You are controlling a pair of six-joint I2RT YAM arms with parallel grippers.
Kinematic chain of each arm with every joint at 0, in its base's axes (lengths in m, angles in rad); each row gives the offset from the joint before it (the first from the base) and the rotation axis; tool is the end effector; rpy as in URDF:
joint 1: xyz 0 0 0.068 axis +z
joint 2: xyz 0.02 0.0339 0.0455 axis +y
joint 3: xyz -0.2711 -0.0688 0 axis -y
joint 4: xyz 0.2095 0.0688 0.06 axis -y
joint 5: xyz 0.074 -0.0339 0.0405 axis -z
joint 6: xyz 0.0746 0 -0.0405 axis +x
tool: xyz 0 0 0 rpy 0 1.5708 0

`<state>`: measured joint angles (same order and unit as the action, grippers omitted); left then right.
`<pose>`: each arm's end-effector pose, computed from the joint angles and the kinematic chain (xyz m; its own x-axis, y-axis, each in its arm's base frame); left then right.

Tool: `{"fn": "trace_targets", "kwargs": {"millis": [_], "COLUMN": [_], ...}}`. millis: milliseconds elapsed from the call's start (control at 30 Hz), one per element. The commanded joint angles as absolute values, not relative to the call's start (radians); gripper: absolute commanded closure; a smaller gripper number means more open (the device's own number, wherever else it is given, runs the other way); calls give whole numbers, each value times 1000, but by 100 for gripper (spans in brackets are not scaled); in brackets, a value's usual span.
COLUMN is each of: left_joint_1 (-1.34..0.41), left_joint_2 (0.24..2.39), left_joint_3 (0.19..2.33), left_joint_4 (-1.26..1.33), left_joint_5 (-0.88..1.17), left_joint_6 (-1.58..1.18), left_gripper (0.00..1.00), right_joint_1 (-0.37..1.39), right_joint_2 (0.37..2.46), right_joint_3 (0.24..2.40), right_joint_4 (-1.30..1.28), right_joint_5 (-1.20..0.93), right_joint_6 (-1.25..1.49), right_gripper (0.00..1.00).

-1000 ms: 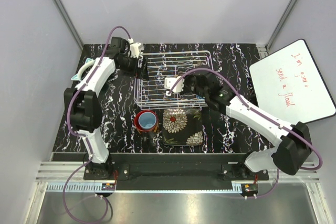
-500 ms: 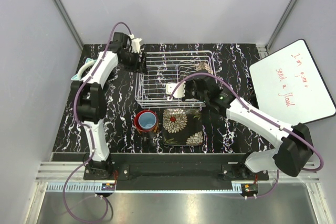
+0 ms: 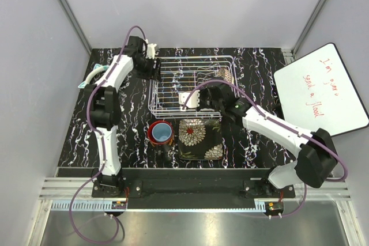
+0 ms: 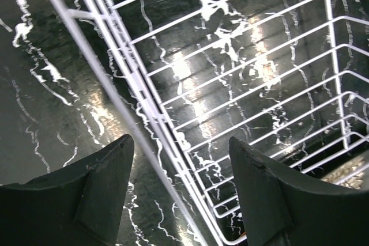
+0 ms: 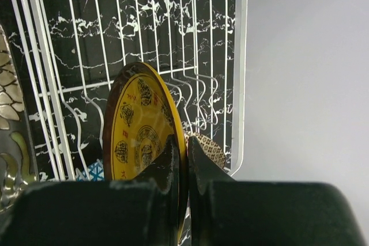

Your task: Load the mixed dishes into the dish rack

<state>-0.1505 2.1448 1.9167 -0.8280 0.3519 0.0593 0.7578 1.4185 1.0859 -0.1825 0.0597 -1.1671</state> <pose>0.4467 -0.0938 0.2269 -0.8408 0.1838 -0.5092 0.3590 0.8933 -0.2703 0.2396 0.2206 0.2966 0.4557 -0.8326 -0.3148 -0.5838 -0.0125 -0.8118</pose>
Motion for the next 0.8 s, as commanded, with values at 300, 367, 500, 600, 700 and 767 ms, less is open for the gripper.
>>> {"fn": "trace_targets", "kwargs": {"millis": [300,367,500,600,700,767], "left_joint_1": [-126,-123,-110,-97,-89,-83], "left_joint_2": [2140,2146,2161,2161,2155,2152], "left_joint_3": [1954,1963,1982,1979,1964,1951], "left_joint_4": [-807,-805,-807,-807,-807,-805], "left_joint_5": [285,287,291,311,318,322], "left_joint_6": [57,58,54,48,54,57], "left_gripper": [30,30,30,30,30,30], "right_joint_1": [764,765,765,764,758,758], "right_joint_2": [1470,1474,1499,1525,1552,1555], "right_joint_3": [1071,1063,1060,1063,1084,1091], "right_joint_4": [-159,-166,-157,-124,-120,-121], "right_joint_5": [15,23,78,115,149,161], "right_joint_6": [-1180,-1212,-1324,-1388,-1408,-1407], "right_gripper": [100,100,100,100,100,100]}}
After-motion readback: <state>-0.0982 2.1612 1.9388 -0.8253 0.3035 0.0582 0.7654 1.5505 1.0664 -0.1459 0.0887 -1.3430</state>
